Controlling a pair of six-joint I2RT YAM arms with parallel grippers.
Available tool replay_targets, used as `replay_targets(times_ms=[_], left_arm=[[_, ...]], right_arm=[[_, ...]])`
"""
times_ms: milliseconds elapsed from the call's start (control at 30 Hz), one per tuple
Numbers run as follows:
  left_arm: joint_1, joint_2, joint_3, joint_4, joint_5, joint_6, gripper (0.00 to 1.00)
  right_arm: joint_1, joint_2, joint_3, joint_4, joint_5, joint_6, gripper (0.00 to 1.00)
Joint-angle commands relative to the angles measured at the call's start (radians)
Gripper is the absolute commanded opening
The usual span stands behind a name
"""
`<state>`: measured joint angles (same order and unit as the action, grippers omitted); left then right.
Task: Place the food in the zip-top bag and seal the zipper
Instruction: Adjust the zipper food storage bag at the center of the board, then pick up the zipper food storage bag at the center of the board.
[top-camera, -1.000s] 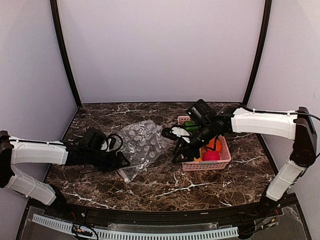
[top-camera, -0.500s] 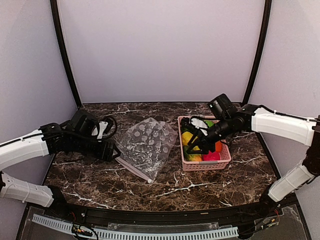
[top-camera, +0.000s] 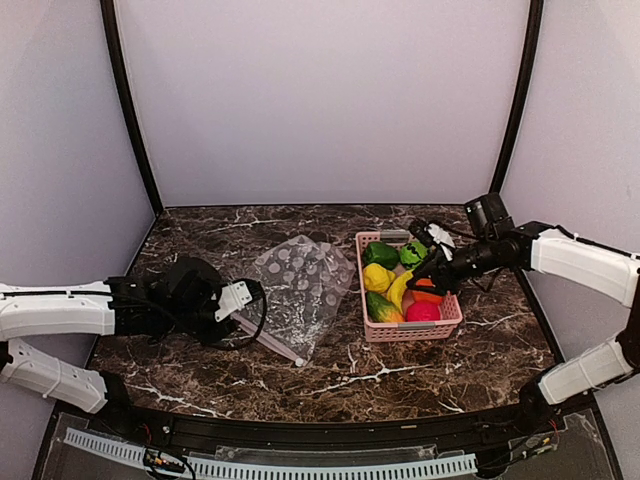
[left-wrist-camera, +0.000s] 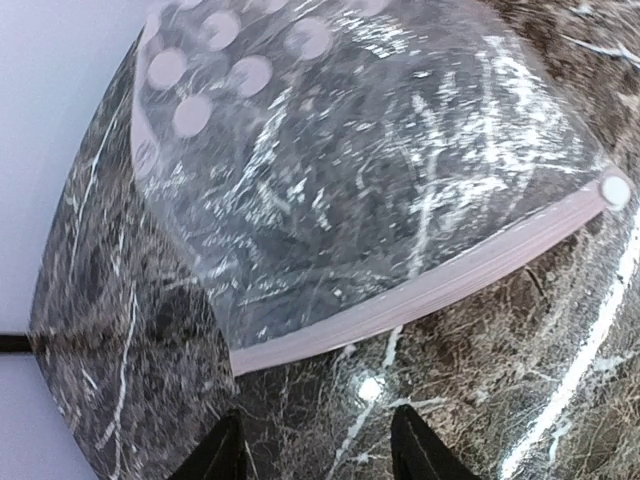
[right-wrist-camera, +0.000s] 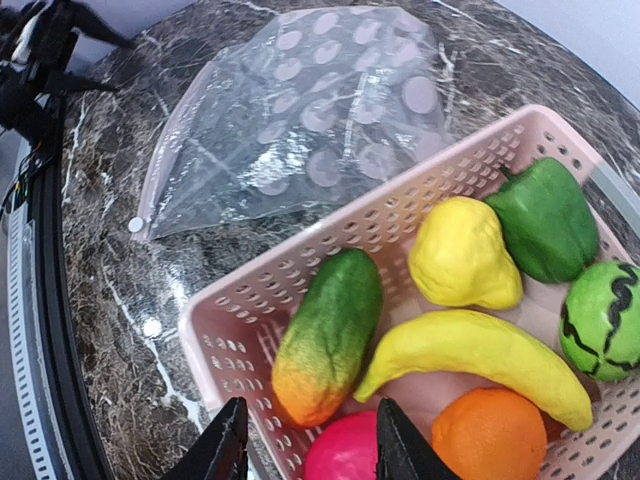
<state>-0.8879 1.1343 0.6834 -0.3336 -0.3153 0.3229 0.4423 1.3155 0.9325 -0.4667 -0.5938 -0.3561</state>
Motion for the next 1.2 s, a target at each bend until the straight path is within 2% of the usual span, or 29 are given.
replay_targets(times_ms=[0,100,233,400,633,1167], left_arm=[[-0.131,0.055,-0.035,0.124,-0.128,0.259,0.47],[-0.207,0.104,-0.056,0.197,-0.212,0.384,0.45],[-0.241,0.158,-0.091,0.309,-0.278,0.496,0.46],[-0.250,0.216,-0.092,0.365,-0.287,0.546,0.48],[-0.258,0.353,-0.076,0.448,-0.384,0.628,0.49],[-0.258,0.584,-0.051,0.730,-0.451,0.771,0.39]], right_arm=[[-0.121,-0.051,-0.038,0.099,-0.042,0.042,0.41],[-0.176,-0.095,-0.068,0.138,-0.013,0.051,0.42],[-0.191,-0.131,-0.082,0.148,-0.023,0.045,0.43],[-0.192,-0.153,-0.083,0.148,-0.036,0.048,0.45],[-0.192,-0.155,-0.085,0.146,-0.053,0.045,0.45],[-0.192,-0.166,-0.088,0.139,-0.055,0.038,0.45]])
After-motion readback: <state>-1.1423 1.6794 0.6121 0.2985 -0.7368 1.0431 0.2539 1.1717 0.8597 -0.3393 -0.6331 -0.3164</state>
